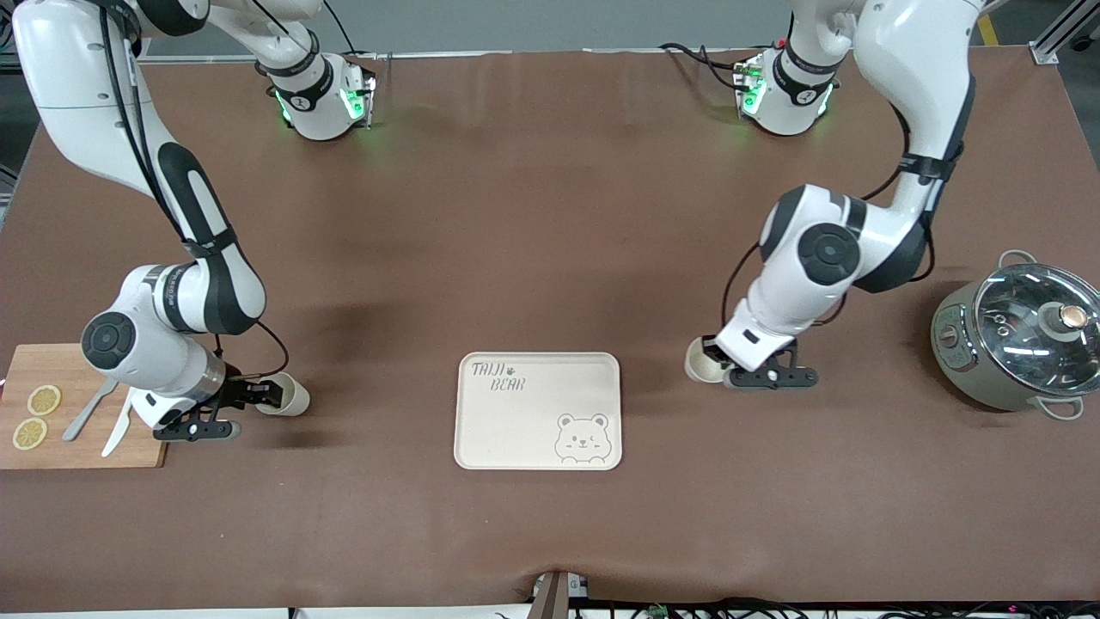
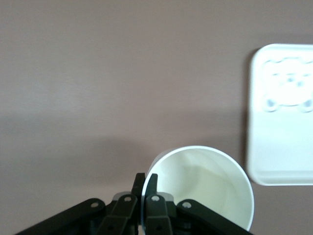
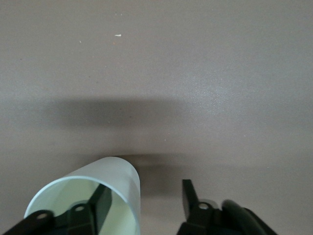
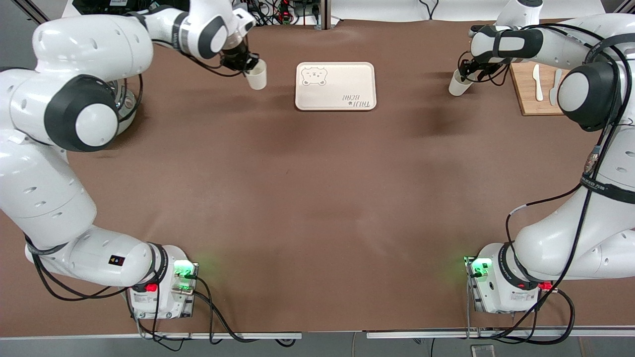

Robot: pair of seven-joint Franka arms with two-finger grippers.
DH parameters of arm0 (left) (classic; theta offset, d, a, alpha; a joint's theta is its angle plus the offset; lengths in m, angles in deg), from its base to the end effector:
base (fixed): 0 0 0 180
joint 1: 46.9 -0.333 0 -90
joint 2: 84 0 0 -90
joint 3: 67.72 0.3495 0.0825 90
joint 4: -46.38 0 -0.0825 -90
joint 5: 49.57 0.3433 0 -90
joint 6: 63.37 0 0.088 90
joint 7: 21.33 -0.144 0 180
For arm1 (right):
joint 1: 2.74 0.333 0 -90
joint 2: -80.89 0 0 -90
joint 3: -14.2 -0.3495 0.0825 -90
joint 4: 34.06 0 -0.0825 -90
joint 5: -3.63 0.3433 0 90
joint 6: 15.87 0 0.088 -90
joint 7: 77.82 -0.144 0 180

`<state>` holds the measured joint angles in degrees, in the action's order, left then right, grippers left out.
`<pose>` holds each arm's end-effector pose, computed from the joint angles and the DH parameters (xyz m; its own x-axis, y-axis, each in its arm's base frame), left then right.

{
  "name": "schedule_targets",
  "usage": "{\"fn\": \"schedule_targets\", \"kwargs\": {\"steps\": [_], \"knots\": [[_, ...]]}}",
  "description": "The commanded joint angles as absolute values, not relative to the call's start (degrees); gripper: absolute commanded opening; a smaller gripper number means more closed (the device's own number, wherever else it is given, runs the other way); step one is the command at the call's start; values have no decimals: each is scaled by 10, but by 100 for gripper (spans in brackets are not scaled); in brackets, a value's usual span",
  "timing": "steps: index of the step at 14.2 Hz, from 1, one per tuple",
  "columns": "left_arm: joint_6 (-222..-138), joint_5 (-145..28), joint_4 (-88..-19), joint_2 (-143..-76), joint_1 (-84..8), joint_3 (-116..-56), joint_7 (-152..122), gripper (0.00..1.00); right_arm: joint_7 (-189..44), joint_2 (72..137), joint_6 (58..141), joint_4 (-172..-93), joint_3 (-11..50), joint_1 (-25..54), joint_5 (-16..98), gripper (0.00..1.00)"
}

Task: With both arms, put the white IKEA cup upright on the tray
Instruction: 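Carry both cups toward the bear tray with both grippers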

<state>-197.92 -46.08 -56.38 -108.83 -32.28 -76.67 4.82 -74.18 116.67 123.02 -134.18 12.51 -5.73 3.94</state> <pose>0.5995 -0.2481 0.3421 0.9939 0.0271 0.1068 0.0195 -0.9973 0.0713 0.6646 -0.0170 0.2401 0.9981 0.0303 0.0535 0.0313 -0.9994 -0.0176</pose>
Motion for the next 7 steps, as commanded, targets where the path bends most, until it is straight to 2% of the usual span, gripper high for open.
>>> {"fn": "schedule_targets", "kwargs": {"steps": [1,5,7], "knots": [[-1969,-458,-516,-1125,-293,-764,108,0,-768,1162,1229,-1344,127,-49,39,28],[-1974,-452,-479,-1178,-233,-762,197,0,-797,1161,1229,-1340,127,-35,39,0],[-1975,-450,-435,-1213,-212,-760,231,0,-802,1160,1228,-1338,127,-33,39,0]]}}
